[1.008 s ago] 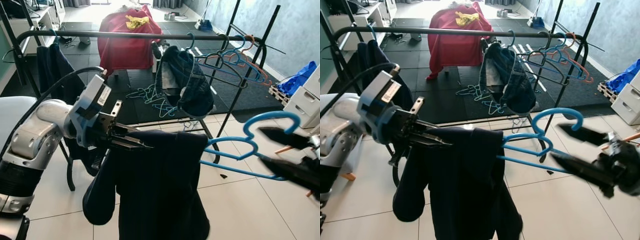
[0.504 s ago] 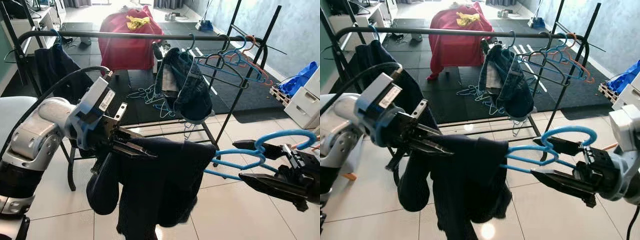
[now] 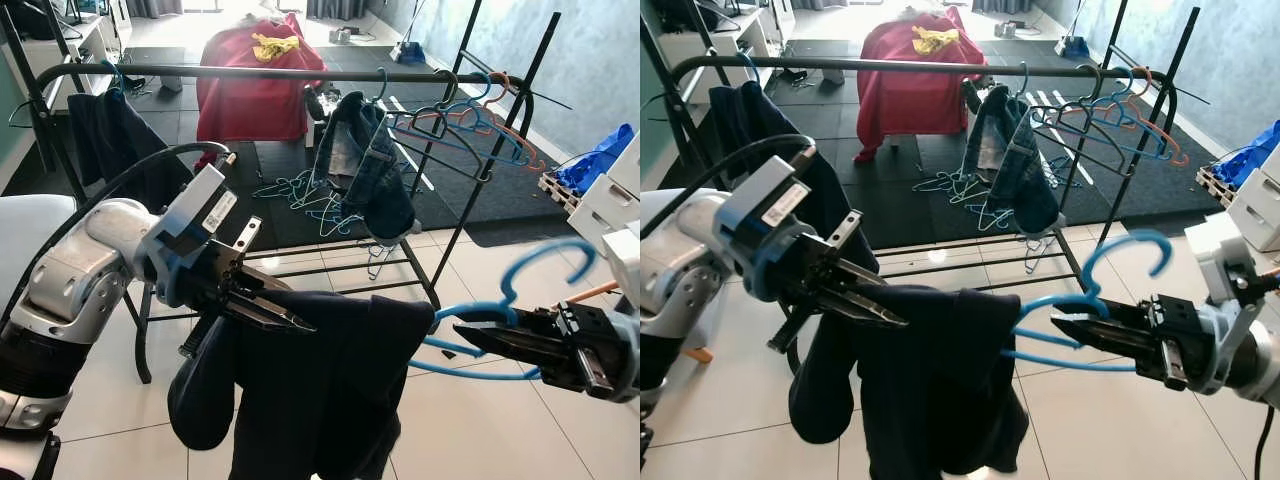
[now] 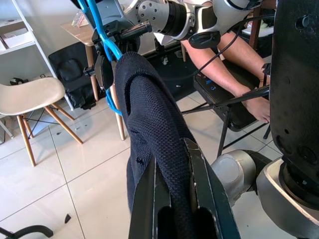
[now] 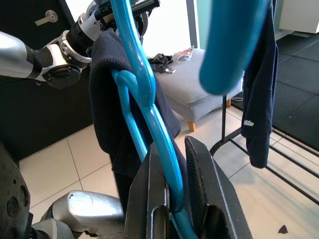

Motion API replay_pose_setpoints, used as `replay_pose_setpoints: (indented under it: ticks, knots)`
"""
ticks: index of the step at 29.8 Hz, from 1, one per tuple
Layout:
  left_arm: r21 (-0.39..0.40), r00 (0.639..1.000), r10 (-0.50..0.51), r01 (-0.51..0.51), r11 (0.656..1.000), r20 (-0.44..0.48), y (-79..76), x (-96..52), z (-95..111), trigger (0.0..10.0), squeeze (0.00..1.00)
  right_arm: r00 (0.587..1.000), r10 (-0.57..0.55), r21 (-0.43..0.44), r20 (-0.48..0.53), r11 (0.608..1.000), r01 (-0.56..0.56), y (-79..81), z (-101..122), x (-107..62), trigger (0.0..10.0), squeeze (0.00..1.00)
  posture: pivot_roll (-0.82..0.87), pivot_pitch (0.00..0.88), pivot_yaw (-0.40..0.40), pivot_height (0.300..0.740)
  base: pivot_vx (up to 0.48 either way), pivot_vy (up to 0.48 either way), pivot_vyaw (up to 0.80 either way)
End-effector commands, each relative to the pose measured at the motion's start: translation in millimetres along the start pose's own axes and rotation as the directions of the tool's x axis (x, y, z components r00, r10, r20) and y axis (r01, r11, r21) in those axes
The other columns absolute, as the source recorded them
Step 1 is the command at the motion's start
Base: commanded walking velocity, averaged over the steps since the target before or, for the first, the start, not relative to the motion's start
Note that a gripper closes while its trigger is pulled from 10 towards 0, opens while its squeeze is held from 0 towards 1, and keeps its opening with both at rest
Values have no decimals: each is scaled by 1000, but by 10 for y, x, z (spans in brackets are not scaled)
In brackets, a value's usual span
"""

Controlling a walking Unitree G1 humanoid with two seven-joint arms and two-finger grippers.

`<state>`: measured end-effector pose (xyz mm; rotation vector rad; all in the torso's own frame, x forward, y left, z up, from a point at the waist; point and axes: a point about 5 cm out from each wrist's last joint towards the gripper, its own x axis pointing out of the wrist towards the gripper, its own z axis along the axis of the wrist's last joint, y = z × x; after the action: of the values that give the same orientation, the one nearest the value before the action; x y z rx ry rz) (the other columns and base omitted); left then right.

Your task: Hang hanger

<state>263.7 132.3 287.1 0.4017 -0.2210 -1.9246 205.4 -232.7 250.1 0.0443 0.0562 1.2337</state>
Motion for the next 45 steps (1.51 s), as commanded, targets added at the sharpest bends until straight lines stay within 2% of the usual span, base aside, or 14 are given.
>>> replay_pose_setpoints:
  ticks: [1,15,16,20,21,27,30,33,34,40,42,43,44,45]
  knots:
    - [65,997,-72,71,995,17,-33,62,125,10000,0,1000,20,3,-11,1000,-20,6,-8,33,0,0,-67,58,-33,740,0,0,0]
    - [53,999,-41,40,998,20,11,59,117,10000,0,1000,12,-2,9,1000,-12,-3,1,48,0,0,-68,66,-34,740,0,0,0]
    - [28,999,-5,4,1000,32,70,49,119,10000,1000,999,5,-9,42,1000,-4,-6,33,53,0,0,-70,70,-32,740,0,0,0]
    - [7,998,31,-31,999,46,124,28,118,10000,1000,998,1,-19,70,1000,0,-9,67,54,0,0,-70,70,-32,740,0,0,0]
    - [-9,995,65,-64,998,82,154,-35,143,10000,1000,994,-2,-34,108,999,6,-6,126,41,0,0,-70,75,-26,740,0,0,0]
    - [-17,973,144,-143,990,183,172,-226,251,10000,1000,986,-17,-70,164,997,29,-1,244,-23,0,0,-69,81,-27,740,0,0,0]
    - [-17,965,196,-196,980,176,176,-301,232,10000,1000,984,-25,-90,179,995,42,1,299,-61,0,0,-67,81,-28,740,0,0,0]
    - [-17,965,196,-196,980,176,176,-301,232,10000,1000,984,-25,-90,179,995,42,1,299,-61,0,0,-67,81,-28,740,0,0,0]
    - [-31,955,234,-233,972,181,174,-356,204,10000,1000,982,-31,-103,184,993,51,2,338,-87,0,0,-69,83,-29,740,0,0,0]
    - [-31,955,234,-233,972,181,174,-356,204,10000,1000,982,-31,-103,184,993,51,2,338,-87,0,0,-69,83,-29,740,0,0,0]
    - [-55,941,279,-274,960,189,163,-412,154,10000,1000,981,-38,-118,191,991,62,2,383,-119,0,0,-69,84,-32,740,0,0,0]
    - [-82,922,346,-336,938,174,152,-451,20,10000,1000,979,-38,-137,198,988,66,9,445,-148,0,0,-72,85,-35,740,0,0,0]
    - [-82,922,346,-336,938,174,152,-451,20,10000,1000,979,-38,-137,198,988,66,9,445,-148,0,0,-72,85,-35,740,0,0,0]
    - [-99,902,400,-388,916,164,148,-474,-89,10000,1000,979,-37,-150,202,986,68,16,488,-166,0,0,-73,84,-36,740,0,0,0]
